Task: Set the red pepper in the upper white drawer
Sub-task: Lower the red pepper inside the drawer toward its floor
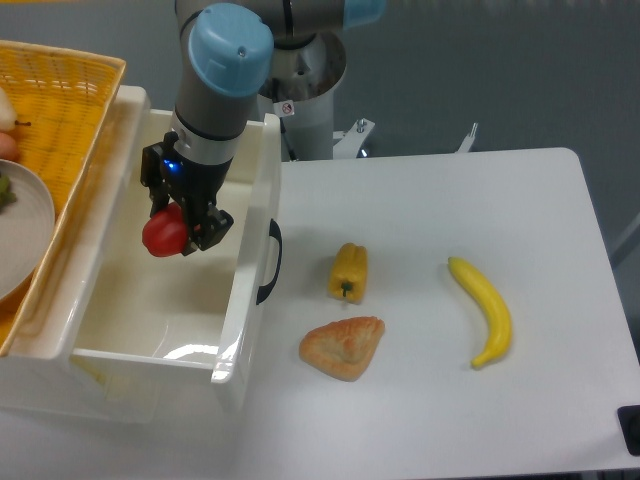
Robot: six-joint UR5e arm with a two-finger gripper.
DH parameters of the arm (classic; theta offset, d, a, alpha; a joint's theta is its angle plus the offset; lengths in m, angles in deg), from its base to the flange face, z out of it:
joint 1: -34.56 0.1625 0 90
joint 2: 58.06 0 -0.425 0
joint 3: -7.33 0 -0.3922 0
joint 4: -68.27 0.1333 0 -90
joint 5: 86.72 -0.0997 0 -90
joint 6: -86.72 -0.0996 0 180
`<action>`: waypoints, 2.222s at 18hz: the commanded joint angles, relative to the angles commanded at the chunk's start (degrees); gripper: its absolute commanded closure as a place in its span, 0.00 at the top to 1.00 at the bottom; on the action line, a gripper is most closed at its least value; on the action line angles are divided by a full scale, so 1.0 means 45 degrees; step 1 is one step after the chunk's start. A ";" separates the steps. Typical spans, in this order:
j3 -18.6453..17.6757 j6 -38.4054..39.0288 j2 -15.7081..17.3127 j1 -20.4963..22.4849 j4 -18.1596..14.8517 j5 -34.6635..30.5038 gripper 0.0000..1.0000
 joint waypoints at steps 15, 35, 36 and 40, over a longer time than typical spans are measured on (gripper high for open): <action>0.0058 0.0000 -0.0312 -0.0293 0.0020 -0.0508 0.53; 0.0156 -0.0039 -0.0410 -0.0624 0.0039 -0.0508 0.53; 0.0175 -0.0039 -0.0430 -0.0644 0.0039 -0.0508 0.53; 0.0156 -0.0039 -0.0488 -0.0664 0.0039 -0.0527 0.53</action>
